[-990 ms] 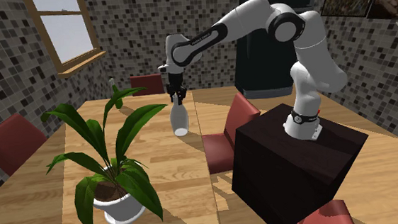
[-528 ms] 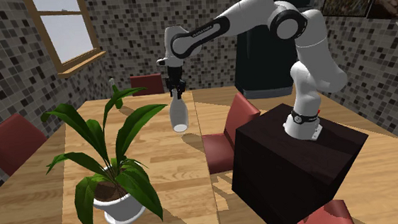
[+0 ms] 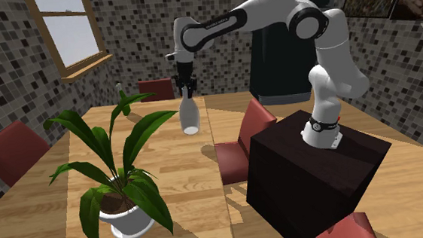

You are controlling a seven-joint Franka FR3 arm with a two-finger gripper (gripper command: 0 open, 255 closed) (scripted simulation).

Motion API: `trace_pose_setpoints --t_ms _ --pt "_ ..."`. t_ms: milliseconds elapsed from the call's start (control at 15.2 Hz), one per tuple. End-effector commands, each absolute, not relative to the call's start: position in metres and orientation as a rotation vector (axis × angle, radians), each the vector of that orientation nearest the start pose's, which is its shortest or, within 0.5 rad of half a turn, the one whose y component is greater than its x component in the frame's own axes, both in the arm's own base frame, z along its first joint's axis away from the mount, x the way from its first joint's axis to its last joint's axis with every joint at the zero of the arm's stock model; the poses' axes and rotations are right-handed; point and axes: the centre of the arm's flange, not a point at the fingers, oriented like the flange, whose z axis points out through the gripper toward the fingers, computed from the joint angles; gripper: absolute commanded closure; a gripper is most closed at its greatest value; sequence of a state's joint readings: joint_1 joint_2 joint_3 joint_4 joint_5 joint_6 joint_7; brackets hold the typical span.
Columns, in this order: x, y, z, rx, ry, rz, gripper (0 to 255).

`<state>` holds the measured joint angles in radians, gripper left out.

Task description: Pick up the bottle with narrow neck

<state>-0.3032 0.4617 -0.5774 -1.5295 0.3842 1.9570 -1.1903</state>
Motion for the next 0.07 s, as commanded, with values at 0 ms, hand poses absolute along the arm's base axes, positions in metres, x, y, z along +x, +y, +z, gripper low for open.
trace_pose_setpoints --t_ms 0 --pt "0.4955 -0.4687 0.4322 -3.097 -0.351 -0.190 255"
